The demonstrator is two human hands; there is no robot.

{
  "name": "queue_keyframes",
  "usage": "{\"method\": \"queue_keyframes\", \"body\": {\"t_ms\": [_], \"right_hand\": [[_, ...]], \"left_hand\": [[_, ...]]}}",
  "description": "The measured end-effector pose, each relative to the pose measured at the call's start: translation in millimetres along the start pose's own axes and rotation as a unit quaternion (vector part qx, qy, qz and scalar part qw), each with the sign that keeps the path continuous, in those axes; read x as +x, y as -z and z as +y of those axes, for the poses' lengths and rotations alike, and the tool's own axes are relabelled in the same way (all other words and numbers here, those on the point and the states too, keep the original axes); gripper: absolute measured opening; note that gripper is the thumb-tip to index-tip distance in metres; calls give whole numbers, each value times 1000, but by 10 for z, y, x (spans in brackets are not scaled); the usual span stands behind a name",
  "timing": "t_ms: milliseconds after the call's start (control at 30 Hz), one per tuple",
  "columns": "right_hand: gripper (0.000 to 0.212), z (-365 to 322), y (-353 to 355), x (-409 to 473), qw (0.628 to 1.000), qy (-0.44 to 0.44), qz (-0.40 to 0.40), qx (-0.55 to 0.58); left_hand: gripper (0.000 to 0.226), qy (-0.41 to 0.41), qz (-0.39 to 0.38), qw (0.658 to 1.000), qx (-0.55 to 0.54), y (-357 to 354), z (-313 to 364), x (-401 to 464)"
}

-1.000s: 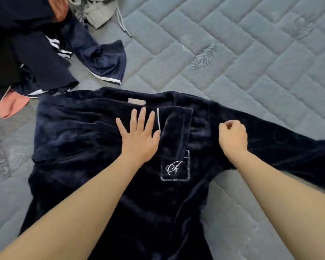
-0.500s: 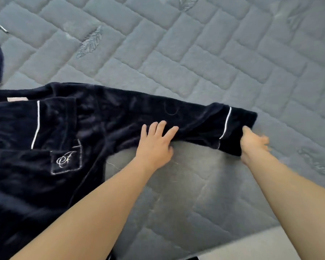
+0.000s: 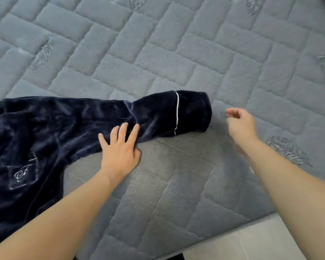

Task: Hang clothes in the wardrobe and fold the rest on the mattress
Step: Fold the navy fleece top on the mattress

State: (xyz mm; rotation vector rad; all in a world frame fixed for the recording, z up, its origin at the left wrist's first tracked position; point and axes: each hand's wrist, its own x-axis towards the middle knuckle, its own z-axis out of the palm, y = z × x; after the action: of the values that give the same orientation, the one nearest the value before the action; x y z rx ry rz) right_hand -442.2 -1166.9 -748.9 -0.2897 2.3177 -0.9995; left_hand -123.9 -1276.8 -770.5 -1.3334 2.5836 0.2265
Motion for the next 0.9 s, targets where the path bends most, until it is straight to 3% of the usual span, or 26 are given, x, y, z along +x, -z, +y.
{"method": "queue_keyframes", "body": {"t_ms": [67, 133, 200, 300, 400, 467, 567, 633, 733, 800, 867, 900], "right_hand": [[22, 50, -123, -33, 988, -81, -123, 48], [24, 27, -282, -61, 979, -82, -182, 27], [30, -13, -433, -54, 983, -40, -179, 25], [19, -125, -544, -67, 970, -2, -243, 1], [31, -118, -393, -77, 968, 13, -243, -57], [30, 11, -177, -113, 957, -38, -270, -103], [29, 148, 19, -96, 963, -130, -235, 7], [27, 68, -48, -18, 968, -137, -195, 80], [36, -150, -315, 33, 961, -117, -249, 11], [36, -261, -462, 7, 955, -130, -258, -73], [30, -416, -568, -108, 945, -163, -267, -93], [25, -495, -633, -182, 940, -174, -283, -77]], "left_hand": [[73, -49, 68, 996, 22, -38, 55, 19], [65, -101, 120, 987, 35, -46, 121, 76], [49, -113, 86, 989, 52, -27, 169, 145], [29, -94, 7, 995, 44, 29, 153, 223], [27, -100, -12, 995, 25, 90, 129, 203], [32, -108, -37, 990, 84, 102, 209, 152], [41, -127, -22, 985, 116, 142, 503, 75], [42, -162, -7, 982, 93, 103, 674, 53], [31, -132, -60, 989, 32, 65, 714, 127], [18, -98, -45, 991, -73, 107, 612, 175], [14, -38, -65, 962, -261, 171, 399, 161], [14, 3, -82, 927, -366, 208, 258, 124]]}}
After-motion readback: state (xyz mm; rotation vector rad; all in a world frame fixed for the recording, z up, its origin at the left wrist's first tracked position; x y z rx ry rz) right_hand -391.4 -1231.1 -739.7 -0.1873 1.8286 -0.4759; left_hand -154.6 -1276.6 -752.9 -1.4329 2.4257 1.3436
